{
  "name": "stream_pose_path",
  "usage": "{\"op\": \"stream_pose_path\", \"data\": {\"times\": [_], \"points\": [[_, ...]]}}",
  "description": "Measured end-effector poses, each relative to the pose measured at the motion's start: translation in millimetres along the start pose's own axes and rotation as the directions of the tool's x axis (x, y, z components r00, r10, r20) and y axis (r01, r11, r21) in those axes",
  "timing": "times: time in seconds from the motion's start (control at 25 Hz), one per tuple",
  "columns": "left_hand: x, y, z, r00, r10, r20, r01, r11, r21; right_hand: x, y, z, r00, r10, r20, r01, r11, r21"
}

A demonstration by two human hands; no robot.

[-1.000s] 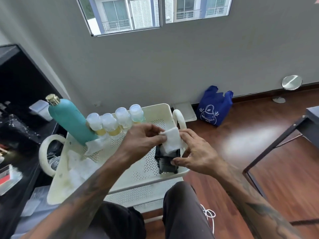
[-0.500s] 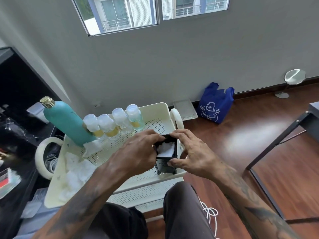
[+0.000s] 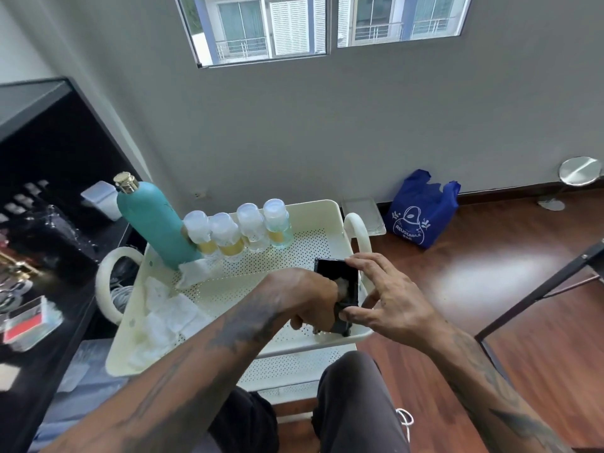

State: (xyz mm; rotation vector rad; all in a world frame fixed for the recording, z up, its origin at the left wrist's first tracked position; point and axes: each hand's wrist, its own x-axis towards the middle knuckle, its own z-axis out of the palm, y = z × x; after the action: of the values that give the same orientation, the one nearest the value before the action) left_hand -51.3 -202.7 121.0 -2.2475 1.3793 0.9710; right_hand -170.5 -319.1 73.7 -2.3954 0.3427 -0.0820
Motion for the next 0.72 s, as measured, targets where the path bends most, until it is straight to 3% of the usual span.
{"op": "stream_pose_path", "data": {"times": [0.08,0.12,0.24,0.28,0.36,0.48,0.64,0.72], "points": [[-12.8,-17.4,10.2,0.978,0.116,-0.171,-0.138,0.983,-0.124,-1.0,-1.1,-2.1,1.000,0.019,0.008,-0.019,1.000,0.000],[-24.9,-31.6,21.1,0.949,0.130,-0.287,-0.209,0.941,-0.267,-1.2,-1.3,-3.0,1.000,0.025,0.014,-0.025,1.000,-0.002],[-64.2,-87.5,71.2,0.828,-0.097,-0.552,-0.355,0.673,-0.649,-1.3,-3.7,-5.6,0.999,0.032,0.039,-0.031,0.999,-0.027],[-70.6,-108.7,92.7,0.788,-0.231,-0.571,-0.315,0.646,-0.696,-1.0,-6.6,-6.2,0.998,0.042,0.049,-0.040,0.999,-0.032],[-69.5,-150.0,135.9,0.719,-0.492,-0.491,-0.059,0.660,-0.749,-1.0,-13.4,-8.8,0.995,0.078,0.056,-0.076,0.996,-0.036],[-55.4,-184.9,180.8,0.689,-0.657,-0.307,0.284,0.634,-0.719,-0.2,-26.4,-13.6,0.990,0.122,0.076,-0.116,0.990,-0.079],[-40.6,-194.6,198.9,0.573,-0.747,-0.337,0.242,0.547,-0.801,2.7,-49.4,-23.6,0.964,0.214,0.156,-0.178,0.960,-0.214],[-37.3,-193.8,201.0,0.521,-0.764,-0.380,0.182,0.535,-0.825,5.8,-64.2,-25.0,0.958,0.269,0.097,-0.213,0.898,-0.386]]}}
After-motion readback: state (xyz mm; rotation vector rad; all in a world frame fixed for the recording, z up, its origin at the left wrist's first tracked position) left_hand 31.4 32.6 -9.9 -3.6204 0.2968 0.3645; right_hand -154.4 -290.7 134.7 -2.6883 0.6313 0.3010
